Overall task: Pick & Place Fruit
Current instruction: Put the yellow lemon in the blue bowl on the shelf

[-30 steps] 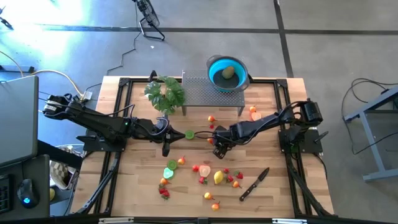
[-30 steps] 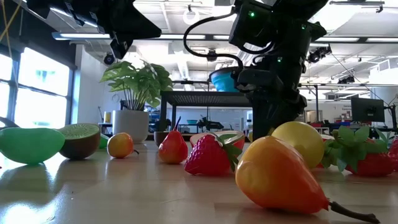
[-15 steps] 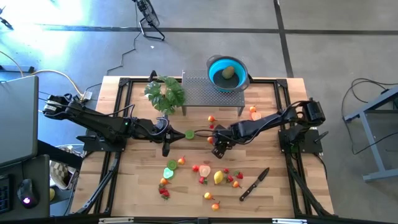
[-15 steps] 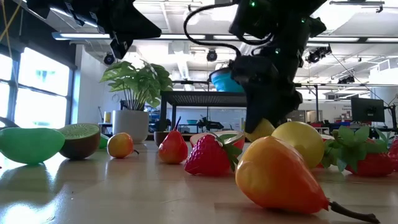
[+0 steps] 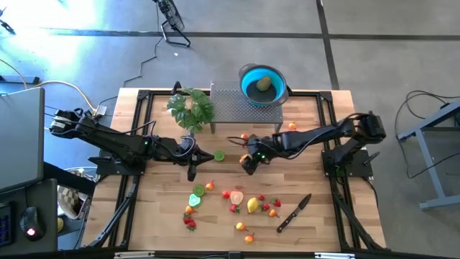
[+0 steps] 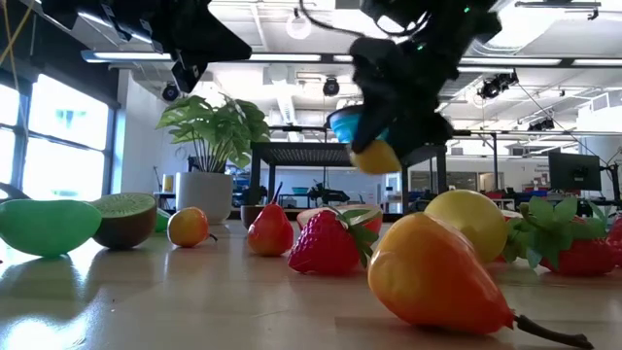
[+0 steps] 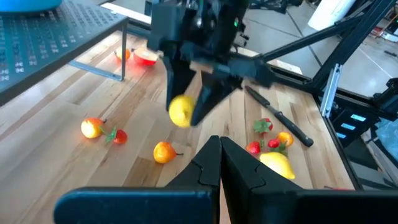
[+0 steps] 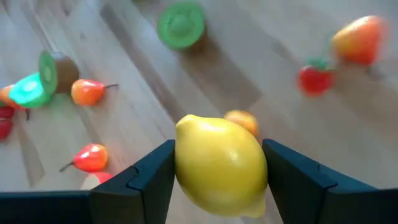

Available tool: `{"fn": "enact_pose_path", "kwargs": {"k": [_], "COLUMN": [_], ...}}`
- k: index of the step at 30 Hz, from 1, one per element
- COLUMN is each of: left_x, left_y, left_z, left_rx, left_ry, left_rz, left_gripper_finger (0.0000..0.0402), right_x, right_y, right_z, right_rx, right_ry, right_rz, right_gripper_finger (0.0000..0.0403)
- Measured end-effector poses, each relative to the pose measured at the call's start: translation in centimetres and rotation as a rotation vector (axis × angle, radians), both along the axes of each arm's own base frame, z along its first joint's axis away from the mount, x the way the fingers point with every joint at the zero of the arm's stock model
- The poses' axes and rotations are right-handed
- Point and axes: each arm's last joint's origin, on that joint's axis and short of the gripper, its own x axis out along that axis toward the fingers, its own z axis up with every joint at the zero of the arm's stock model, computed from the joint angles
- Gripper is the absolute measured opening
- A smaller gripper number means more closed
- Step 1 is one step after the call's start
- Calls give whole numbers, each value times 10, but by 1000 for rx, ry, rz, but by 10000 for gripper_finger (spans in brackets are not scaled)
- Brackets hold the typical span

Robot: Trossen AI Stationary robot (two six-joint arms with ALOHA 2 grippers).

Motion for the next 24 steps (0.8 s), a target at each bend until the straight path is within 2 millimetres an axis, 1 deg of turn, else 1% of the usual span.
{"fn": "enact_pose_path", "kwargs": {"k": [2,4,10,13,18,24], "left_x": [0,0,0,0,0,0], "left_y": [0,0,0,0,0,0], "left_z": [-1,0,1,1,1,1], "left_rx": [2,-2,-24,-20,-16,-15], "left_ry": [7,3,-10,-12,-9,-9], "left_rz": [0,1,11,16,19,19], "left_gripper_finger": [0,0,0,0,0,0], "right_x": [1,-2,-6,-9,-13,-17], "right_y": [-1,-4,-9,-11,-14,-17], "right_z": [11,16,40,46,63,77], "right_rx": [0,-7,-5,-20,-43,-63], "right_ry": [-62,-80,-205,-227,-321,-395], "right_rz": [0,-5,-15,-35,-36,-61], "right_gripper_finger": [213,213,213,213,213,213]}}
